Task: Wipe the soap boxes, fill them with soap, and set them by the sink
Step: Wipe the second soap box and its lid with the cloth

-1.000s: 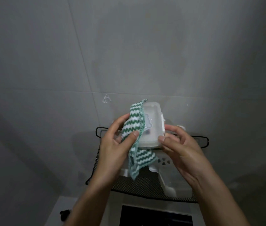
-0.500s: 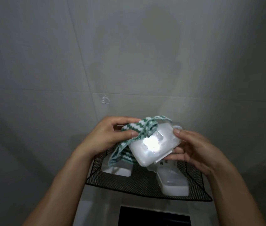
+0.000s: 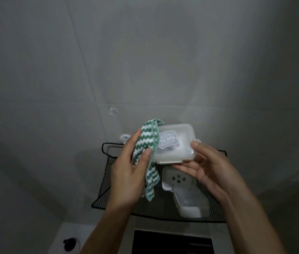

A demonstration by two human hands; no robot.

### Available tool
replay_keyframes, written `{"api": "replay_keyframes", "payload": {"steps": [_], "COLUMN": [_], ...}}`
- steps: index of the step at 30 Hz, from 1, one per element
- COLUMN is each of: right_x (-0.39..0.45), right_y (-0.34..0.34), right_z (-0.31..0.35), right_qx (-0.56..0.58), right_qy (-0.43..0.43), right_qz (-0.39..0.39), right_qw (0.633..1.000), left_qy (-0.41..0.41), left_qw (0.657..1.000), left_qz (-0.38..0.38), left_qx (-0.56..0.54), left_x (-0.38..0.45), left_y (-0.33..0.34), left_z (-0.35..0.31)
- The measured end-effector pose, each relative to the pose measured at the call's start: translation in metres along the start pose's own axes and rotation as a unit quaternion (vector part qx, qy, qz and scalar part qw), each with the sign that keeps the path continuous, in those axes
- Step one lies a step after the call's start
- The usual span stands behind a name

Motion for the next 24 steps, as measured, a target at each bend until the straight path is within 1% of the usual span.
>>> {"api": "replay_keyframes", "payload": {"steps": [3,7,9,13,17,22,24], "right_x": [0.001,0.001,0.002,0.004,0.005,0.007,0.006], "right_y": [-0.002,-0.006,-0.007,-0.010,-0.009,-0.004,-0.004], "right_z": [-0.001,0.004,0.005,0.001,0.001,-0.007,-0.009], "right_qx": [-0.033,-0.124,-0.116,-0.093,-0.072,-0.060,-0.050], "right_qy": [0.005,0.024,0.026,0.017,-0.007,-0.003,0.001], "right_qz": [0.003,0.040,0.050,0.040,0.008,-0.006,0.000], "right_qw": [0.999,0.991,0.992,0.995,0.997,0.998,0.999], "left_qy": [0.013,0.012,0.027,0.069,0.113,0.207,0.219], "left_qw": [0.996,0.983,0.973,0.969,0.945,0.923,0.924], "left_qz": [-0.023,-0.018,-0.022,-0.045,-0.067,-0.047,-0.026], "left_qx": [0.085,0.181,0.227,0.231,0.301,0.321,0.311], "left_x": [0.000,0.003,0.004,0.004,-0.004,-0.026,-0.026], "left_y": [-0.003,-0.010,-0.013,-0.014,-0.005,0.021,0.027], "left_z": [-0.003,0.001,0.001,-0.005,-0.017,-0.034,-0.040]}}
Point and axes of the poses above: each hand's wrist, its own x-axis towards the middle knuckle, its own y-axis out of the palm, z = x × y, the point moved 2 cm from there along x, towards the middle knuckle, and after that the axes turned 14 degrees about x, right-handed, at the moved point
